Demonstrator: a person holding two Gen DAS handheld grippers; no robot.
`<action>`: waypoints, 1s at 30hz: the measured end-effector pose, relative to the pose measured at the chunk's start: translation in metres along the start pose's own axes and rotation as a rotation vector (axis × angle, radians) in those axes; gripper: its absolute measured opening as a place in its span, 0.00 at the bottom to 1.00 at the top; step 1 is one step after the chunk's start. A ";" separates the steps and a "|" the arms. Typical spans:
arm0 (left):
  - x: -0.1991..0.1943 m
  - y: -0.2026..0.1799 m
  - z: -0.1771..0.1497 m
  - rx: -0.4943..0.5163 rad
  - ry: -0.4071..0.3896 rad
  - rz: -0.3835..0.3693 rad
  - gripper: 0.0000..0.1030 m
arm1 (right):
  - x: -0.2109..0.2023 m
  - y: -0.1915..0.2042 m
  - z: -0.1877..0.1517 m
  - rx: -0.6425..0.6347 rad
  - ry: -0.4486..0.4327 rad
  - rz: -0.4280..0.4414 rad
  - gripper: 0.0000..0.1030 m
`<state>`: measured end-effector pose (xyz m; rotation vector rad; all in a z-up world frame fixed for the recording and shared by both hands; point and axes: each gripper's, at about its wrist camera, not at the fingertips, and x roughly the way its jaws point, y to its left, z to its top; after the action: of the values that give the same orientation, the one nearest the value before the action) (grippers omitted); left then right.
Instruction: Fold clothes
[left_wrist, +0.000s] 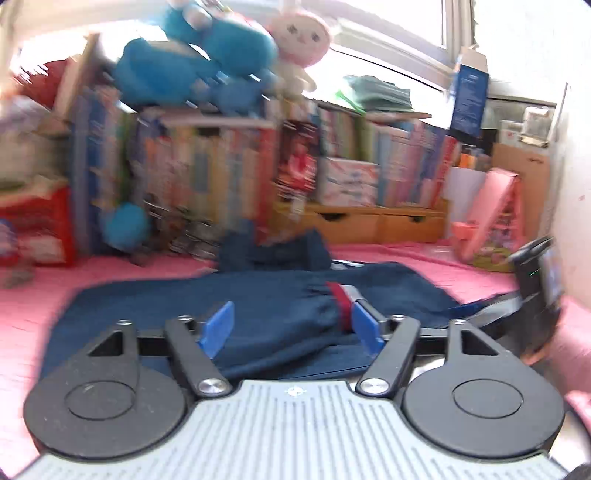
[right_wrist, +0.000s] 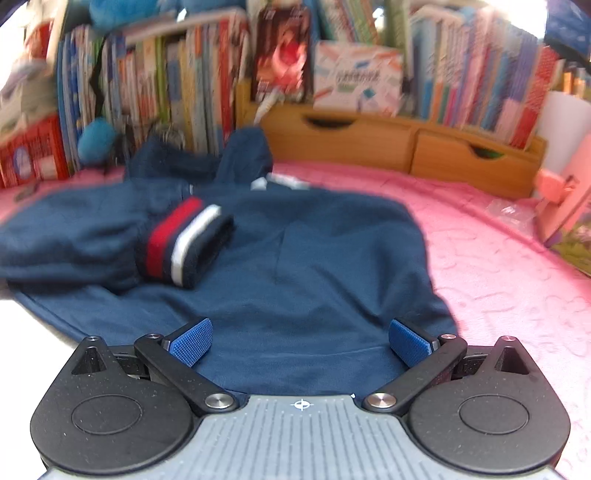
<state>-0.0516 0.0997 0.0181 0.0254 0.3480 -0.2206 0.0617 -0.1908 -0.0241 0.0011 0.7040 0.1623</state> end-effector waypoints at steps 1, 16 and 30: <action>-0.004 0.010 -0.004 0.021 0.002 0.062 0.72 | 0.002 0.001 0.004 0.037 -0.003 0.025 1.00; -0.018 0.082 -0.036 -0.084 0.102 0.275 0.74 | 0.041 0.041 0.034 0.288 0.027 0.290 0.48; 0.009 0.066 -0.031 -0.014 0.082 0.260 0.81 | -0.032 -0.034 0.052 0.202 -0.132 0.085 0.10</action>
<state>-0.0396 0.1642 -0.0152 0.0660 0.4236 0.0403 0.0764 -0.2261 0.0346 0.2331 0.5864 0.1706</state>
